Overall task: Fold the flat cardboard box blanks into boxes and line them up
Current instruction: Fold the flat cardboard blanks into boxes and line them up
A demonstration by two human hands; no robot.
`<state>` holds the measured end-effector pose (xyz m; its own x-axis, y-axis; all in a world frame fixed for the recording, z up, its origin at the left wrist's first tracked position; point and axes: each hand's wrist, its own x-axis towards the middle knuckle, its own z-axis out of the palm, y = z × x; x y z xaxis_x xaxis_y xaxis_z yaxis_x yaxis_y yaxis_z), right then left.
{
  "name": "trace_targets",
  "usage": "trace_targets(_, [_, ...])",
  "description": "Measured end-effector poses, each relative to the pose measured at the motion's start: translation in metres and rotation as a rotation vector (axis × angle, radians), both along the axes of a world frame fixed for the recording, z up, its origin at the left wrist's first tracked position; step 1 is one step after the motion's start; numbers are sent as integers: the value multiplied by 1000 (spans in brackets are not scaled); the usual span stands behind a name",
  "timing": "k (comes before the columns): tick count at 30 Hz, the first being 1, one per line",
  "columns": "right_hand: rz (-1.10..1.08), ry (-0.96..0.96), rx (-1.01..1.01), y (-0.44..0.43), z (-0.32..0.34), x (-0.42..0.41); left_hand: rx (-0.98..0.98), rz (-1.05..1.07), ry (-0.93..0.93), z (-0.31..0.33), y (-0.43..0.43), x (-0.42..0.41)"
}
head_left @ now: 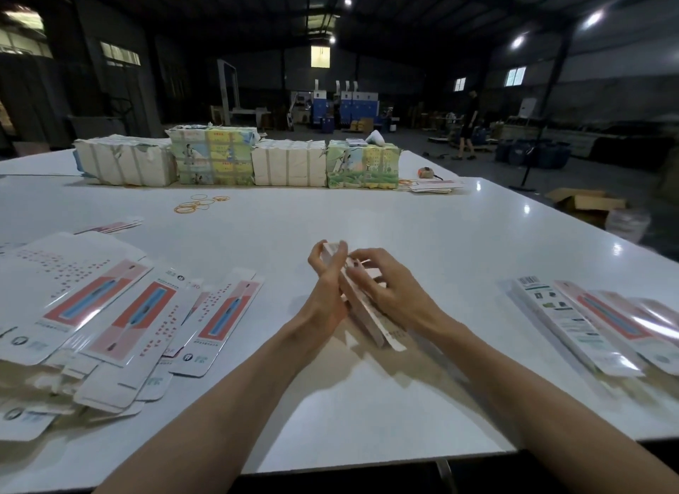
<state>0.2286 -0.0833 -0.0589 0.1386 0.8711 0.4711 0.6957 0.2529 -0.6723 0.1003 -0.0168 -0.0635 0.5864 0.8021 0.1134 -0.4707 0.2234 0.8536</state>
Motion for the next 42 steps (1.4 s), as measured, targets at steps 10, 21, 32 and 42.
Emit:
trace_targets(10, [-149, -209, -127, -49, 44, 11, 164, -143, 181, -8, -2, -1])
trace_targets(21, [-718, -641, -502, -136, 12, 102, 463, -252, 335, -22, 4, -11])
trace_targets(32, [-919, -889, -495, -158, 23, 109, 620, -209, 525, -16, -8, -13])
trace_targets(42, [-505, -518, -93, -15, 25, 0, 549, -49, 724, 14, -10, -28])
